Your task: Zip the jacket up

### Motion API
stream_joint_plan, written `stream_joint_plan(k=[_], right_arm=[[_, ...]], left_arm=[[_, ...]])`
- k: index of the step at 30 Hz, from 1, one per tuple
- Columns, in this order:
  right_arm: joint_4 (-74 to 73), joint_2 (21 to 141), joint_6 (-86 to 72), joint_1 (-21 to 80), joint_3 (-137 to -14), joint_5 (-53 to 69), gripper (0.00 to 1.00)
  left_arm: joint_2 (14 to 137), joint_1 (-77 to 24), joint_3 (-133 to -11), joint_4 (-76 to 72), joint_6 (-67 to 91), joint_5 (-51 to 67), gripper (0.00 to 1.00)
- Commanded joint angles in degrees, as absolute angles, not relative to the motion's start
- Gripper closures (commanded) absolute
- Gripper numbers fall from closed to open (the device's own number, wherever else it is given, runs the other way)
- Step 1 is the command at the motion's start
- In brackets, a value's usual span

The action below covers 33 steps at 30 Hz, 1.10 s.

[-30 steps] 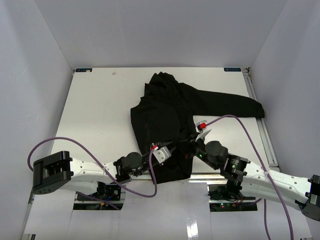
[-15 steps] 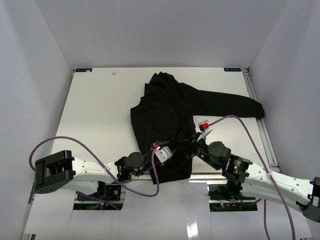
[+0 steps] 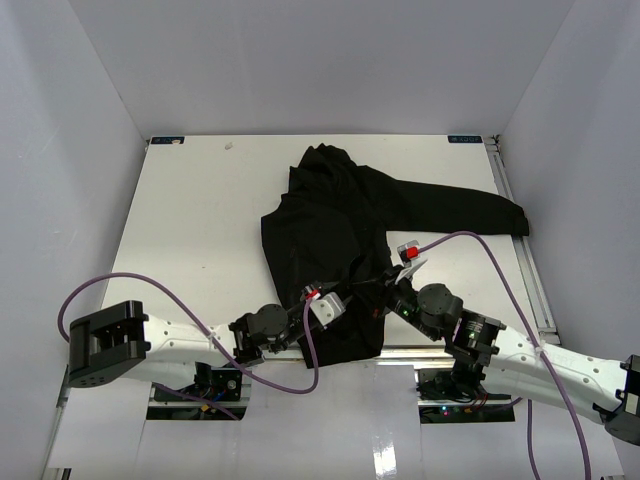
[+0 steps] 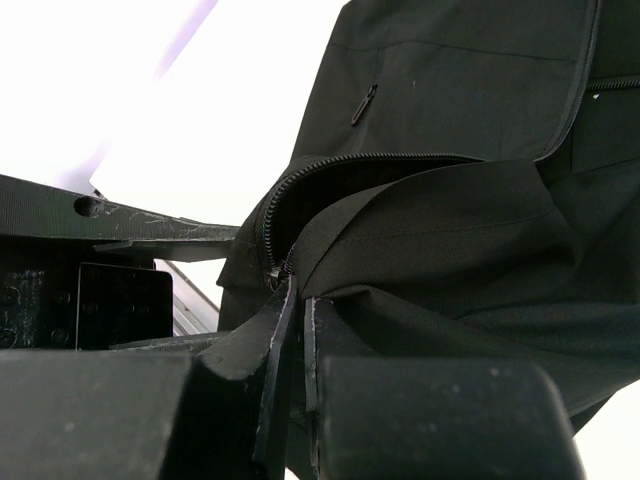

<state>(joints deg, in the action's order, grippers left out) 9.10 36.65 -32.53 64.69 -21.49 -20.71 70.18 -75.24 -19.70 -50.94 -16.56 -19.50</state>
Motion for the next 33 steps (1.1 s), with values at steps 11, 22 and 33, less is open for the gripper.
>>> stream_joint_plan(k=[11,22,33], right_arm=[[11.13,34.75,-30.57,65.09,-20.52,-21.61,0.92],[11.4,34.37,-29.82,65.04,-20.46,-20.7,0.92],[11.78,34.65,-29.38,65.11,-20.3,-20.3,0.92]], left_arm=[[66.19,-75.64,-18.73,-51.44,-14.31,-12.14,0.37],[65.72,-75.59,-18.35,-52.47,-12.79,-11.47,0.39],[65.13,-73.47,-19.93,-50.33,-4.11,-8.0,0.4]])
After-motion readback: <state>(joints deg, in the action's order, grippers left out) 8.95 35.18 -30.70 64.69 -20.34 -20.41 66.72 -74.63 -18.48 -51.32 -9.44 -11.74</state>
